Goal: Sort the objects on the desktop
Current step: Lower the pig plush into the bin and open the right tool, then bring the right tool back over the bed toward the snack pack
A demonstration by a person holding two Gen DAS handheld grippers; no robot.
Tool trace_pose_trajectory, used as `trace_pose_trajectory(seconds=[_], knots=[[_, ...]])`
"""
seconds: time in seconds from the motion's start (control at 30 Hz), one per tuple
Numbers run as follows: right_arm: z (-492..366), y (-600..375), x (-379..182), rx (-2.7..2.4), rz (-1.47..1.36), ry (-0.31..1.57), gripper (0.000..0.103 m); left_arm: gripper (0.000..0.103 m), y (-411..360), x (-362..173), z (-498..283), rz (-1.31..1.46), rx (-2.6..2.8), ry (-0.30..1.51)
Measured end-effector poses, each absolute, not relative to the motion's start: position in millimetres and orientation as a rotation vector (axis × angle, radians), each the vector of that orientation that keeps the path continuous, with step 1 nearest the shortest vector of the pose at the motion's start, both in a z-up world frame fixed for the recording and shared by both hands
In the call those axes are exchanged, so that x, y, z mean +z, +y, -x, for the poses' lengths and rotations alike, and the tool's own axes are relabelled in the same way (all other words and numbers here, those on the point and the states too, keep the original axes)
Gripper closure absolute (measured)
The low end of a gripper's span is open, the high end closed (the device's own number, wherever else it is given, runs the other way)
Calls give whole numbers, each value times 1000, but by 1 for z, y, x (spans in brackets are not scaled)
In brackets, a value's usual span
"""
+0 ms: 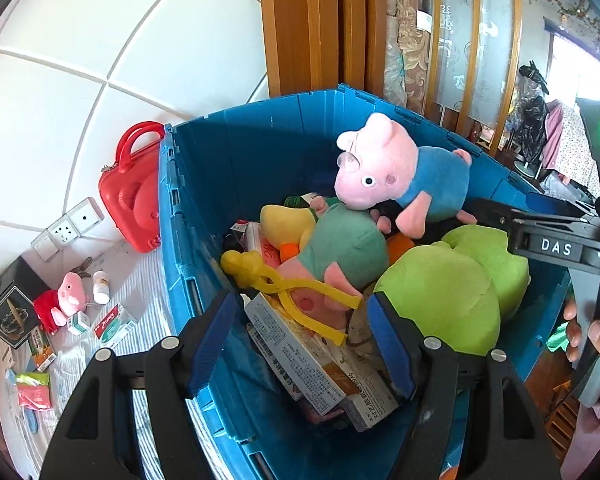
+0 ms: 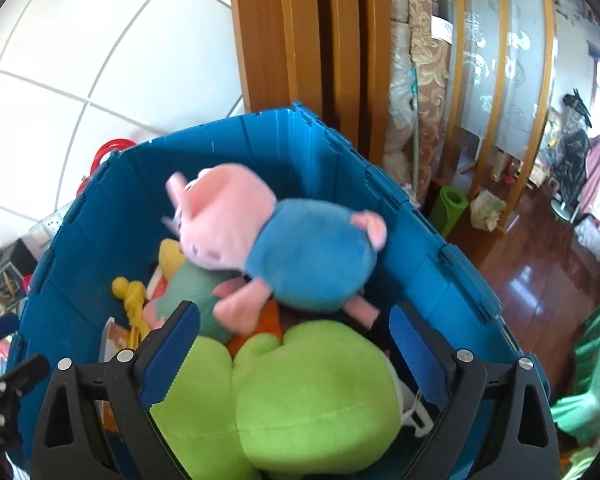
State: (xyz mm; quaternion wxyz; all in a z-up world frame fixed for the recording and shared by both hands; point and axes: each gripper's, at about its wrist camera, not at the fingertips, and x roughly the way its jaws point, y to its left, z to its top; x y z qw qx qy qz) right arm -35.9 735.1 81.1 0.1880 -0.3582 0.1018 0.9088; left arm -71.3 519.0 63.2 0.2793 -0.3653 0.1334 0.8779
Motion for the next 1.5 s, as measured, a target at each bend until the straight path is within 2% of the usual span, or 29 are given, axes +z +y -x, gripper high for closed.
trace_pose_trajectory(seconds=[0.5, 0.73, 0.93, 1.17, 1.5], knots=[[-1, 692, 87, 2506, 1003, 235, 0, 35, 475, 86, 41, 805, 2366, 313], [-8, 669, 91, 2460, 1006, 220, 0, 35, 430, 91, 34, 761, 2355, 246], [-16, 618, 106, 2522, 946, 208, 0, 35, 356, 72, 39, 745, 2455, 183], [10, 505, 118, 2731, 905, 163, 0, 35, 246, 38, 68, 859, 2593, 109], [99, 374, 76, 2920, 1079, 77, 0, 35, 53, -22, 137, 1138, 2869, 1]])
